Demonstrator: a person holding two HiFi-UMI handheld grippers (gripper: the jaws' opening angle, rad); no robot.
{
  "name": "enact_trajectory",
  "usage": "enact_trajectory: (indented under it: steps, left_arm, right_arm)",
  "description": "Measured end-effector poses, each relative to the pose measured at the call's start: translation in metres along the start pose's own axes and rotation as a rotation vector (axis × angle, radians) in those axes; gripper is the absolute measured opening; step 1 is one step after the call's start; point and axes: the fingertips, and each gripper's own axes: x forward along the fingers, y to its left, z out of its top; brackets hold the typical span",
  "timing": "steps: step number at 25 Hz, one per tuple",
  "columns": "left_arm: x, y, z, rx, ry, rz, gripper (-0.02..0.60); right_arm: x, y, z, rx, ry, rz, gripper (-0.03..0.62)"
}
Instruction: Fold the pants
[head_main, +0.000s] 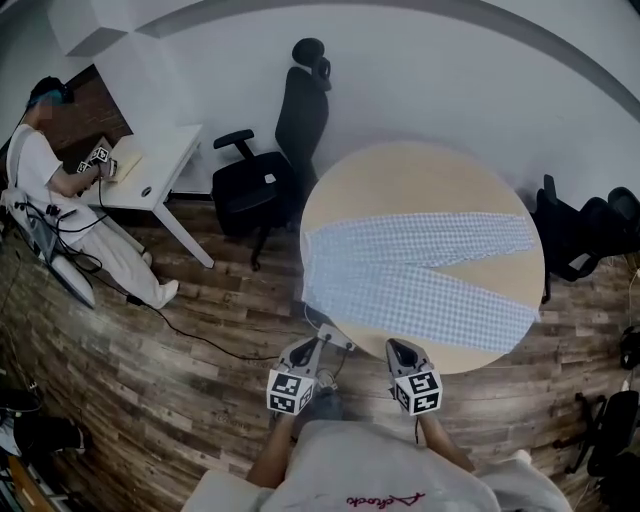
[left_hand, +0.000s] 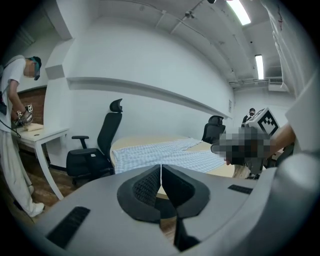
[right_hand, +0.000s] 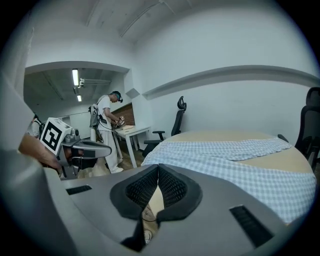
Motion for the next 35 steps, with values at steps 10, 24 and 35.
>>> enact_trajectory:
  steps: [10,24,35]
  left_arm:
    - [0.046,0.087,0.006,0.054,0.067,-0.071,0.037]
    - [0.098,0.103,-0.012,0.139,0.193,-0.235,0.037]
    - [0.119,0.104,-0.028,0.104,0.254,-0.201,0.037]
  right_arm:
    - [0.085,-0.013,0.031,0.012,0.034,-0.079,0.029]
    - [0.112,-0.045,0.012,0.091,0.091,-0.187,0.029]
    - [0.127,-0.063,-0.011,0.157,0.158,-0.115,0.029]
